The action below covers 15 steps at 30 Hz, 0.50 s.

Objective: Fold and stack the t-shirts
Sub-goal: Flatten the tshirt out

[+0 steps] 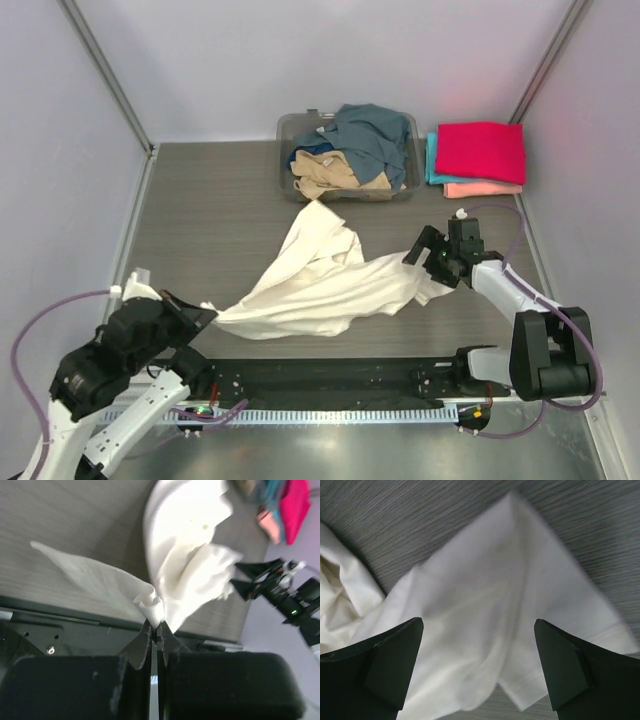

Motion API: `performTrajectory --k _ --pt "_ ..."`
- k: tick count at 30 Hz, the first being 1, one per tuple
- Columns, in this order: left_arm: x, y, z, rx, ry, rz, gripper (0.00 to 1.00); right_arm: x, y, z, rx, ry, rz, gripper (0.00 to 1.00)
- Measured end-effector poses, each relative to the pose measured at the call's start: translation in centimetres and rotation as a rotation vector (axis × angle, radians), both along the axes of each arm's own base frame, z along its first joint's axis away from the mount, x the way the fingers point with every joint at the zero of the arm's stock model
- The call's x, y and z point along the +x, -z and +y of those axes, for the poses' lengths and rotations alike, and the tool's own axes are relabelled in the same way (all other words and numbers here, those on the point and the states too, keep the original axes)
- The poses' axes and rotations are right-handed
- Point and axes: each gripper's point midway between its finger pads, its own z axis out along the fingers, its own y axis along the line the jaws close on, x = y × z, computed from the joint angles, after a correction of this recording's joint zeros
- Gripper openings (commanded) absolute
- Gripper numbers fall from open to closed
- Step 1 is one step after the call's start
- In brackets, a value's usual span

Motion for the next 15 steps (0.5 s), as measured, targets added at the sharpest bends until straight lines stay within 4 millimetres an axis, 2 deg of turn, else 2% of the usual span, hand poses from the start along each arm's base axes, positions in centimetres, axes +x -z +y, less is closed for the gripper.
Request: performTrajectory --k 2,3,4,5,6,7,8,11,13,15 --pt "0.4 -3.0 0.9 0.005 -0.033 -0.064 0.04 0.0 -0.4 -0.4 -0.016 0.013 -0.013 0.99" --pt "0.6 -4.0 1.2 0.009 -0.043 -0.091 0.24 0.0 -0.7 -0.4 -0.018 0.013 -0.026 0.99" --pt "0.6 -4.5 1.5 0.022 -0.051 -0.107 0.24 0.0 -1.7 -0.3 -0.016 0.009 -0.058 0.99" --pt "0.6 -4.1 1.6 0.036 -0.046 -0.101 0.35 0.0 -2.2 0.1 -0.015 -0.002 -0.077 1.00" --pt "0.6 -3.2 1.6 0.053 -0.038 -0.084 0.39 -0.1 -2.9 0.7 -0.015 -0.025 -0.096 0.99" --pt "0.5 -1.6 1.5 0.077 -0.030 -0.042 0.48 -0.3 -3.5 1.7 -0.017 -0.061 -0.112 0.99" --pt "0.3 -0.6 1.4 0.095 -0.020 -0.015 0.51 -0.1 -4.6 2.6 -0.011 -0.091 -0.135 0.99" --pt "-0.3 2.0 1.7 0.140 -0.012 0.059 0.52 0.4 -7.5 7.4 0.016 -0.243 -0.193 0.95" --pt "-0.4 2.1 2.0 0.157 -0.013 0.061 0.52 1.9 -9.5 10.6 0.028 -0.325 -0.225 0.93" --pt "-0.2 1.5 2.5 0.178 -0.021 0.037 0.53 3.8 -10.5 13.9 0.036 -0.394 -0.240 0.89"
